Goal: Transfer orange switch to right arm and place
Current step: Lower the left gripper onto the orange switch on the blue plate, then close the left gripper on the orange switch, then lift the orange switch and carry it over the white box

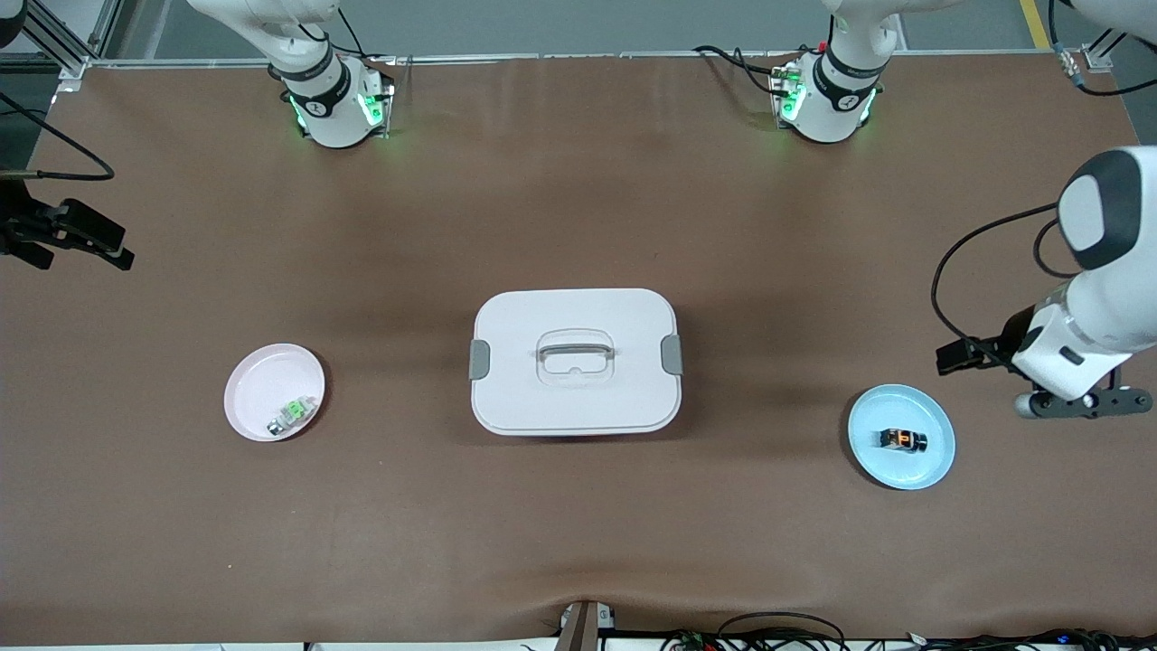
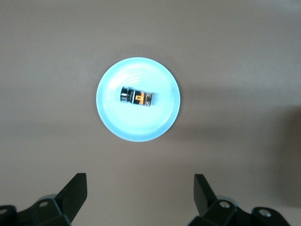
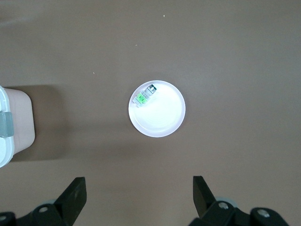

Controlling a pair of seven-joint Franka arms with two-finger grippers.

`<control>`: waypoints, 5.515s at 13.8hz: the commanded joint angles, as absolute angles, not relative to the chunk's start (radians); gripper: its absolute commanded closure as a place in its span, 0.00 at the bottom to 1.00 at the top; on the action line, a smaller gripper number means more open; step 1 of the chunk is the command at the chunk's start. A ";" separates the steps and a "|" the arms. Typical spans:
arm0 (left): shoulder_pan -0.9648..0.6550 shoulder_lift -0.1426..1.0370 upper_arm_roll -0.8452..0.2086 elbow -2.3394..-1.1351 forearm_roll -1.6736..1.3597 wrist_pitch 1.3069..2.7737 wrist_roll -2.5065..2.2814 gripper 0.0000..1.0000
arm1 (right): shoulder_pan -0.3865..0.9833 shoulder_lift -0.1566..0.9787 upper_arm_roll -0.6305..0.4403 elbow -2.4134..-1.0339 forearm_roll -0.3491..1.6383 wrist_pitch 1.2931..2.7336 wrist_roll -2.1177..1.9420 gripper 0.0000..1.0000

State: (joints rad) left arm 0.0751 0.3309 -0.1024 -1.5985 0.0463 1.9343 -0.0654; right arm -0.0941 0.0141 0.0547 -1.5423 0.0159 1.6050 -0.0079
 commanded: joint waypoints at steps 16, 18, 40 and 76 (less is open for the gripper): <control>0.109 0.667 -0.106 -1.608 0.158 2.362 0.052 0.00 | -0.107 -0.012 0.064 -1.569 0.023 1.615 0.002 0.00; 0.109 0.683 -0.106 -1.605 0.158 2.367 0.067 0.00 | -0.107 -0.012 0.064 -1.569 0.023 1.615 0.002 0.00; 0.133 0.745 -0.103 -1.609 0.161 2.436 0.187 0.06 | -0.109 -0.011 0.064 -1.569 0.023 1.617 0.002 0.00; 0.127 0.512 -0.386 -1.542 0.012 2.028 -0.295 1.00 | -0.140 0.018 0.061 -1.559 0.021 1.640 -0.005 0.00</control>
State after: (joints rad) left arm 0.1303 0.5243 -0.3556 -1.5661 0.0333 2.0777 -0.2122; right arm -0.1109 0.0151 0.0483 -1.5479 0.0159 1.6237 -0.0079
